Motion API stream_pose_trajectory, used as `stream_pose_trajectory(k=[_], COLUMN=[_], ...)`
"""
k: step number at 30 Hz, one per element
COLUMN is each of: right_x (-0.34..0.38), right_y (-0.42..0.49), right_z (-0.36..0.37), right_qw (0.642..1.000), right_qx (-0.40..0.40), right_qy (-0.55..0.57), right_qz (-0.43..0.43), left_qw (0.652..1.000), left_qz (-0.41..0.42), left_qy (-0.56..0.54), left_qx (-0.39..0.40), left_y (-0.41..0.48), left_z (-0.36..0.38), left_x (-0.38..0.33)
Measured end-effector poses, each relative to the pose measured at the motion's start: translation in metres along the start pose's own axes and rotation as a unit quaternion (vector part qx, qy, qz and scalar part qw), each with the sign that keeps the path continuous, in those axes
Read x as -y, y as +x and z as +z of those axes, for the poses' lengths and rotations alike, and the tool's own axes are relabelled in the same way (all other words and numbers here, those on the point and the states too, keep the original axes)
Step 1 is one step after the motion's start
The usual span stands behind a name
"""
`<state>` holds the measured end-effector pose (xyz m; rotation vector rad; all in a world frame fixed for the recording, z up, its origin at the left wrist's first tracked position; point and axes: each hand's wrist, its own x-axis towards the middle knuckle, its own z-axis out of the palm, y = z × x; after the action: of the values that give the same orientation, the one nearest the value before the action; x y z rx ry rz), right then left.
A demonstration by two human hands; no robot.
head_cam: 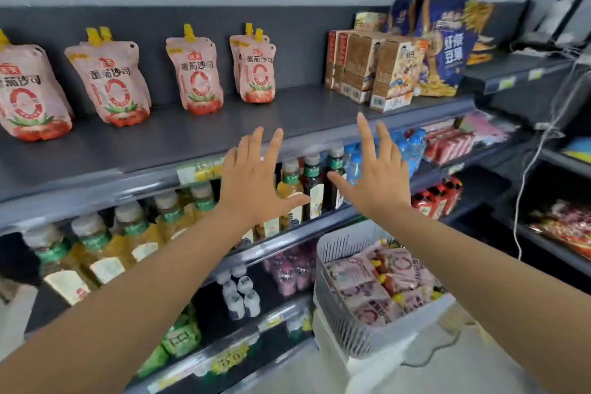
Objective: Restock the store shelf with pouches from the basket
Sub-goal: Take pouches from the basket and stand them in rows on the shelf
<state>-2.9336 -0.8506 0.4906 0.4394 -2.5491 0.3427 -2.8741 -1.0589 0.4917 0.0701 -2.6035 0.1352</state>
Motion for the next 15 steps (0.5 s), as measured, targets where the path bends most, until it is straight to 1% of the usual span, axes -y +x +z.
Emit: stream_pose_trajectory(k=[2,4,6,8,11,13,15], right_x=[-0.021,-0.042,-0.064,-0.088,-0.127,-0.151,-0.171], right_y=[-0.029,-0.054,-0.071,-0.081,-0.087,-0.088,-0.091], right_z=[0.007,0.021,0.037,0.055,0.085,0.105,0.124], right_qw=[0.997,0.986,0.966,0.940,0.898,0.882,0.869], right_qx=[0.059,0.142,0.216,0.277,0.345,0.374,0.406], right_qy=[-0.013,-0.029,-0.029,0.001,0.049,0.055,0.042], right_qz=[0.040,0.087,0.140,0.200,0.267,0.282,0.279], left_qw=[0.999,0.996,0.992,0.986,0.976,0.965,0.951], left_qz=[0.029,0.060,0.089,0.110,0.127,0.125,0.117], left_qy=[-0.014,-0.020,-0.020,-0.030,-0.042,-0.055,-0.058], left_qx=[0.036,0.066,0.092,0.120,0.174,0.224,0.280], left_y=[-0.013,-0.024,-0.033,-0.038,-0.038,-0.038,-0.040], left_z=[0.015,0.035,0.057,0.082,0.123,0.154,0.183], left_x=[-0.028,-0.054,-0.080,-0.108,-0.147,-0.171,-0.191])
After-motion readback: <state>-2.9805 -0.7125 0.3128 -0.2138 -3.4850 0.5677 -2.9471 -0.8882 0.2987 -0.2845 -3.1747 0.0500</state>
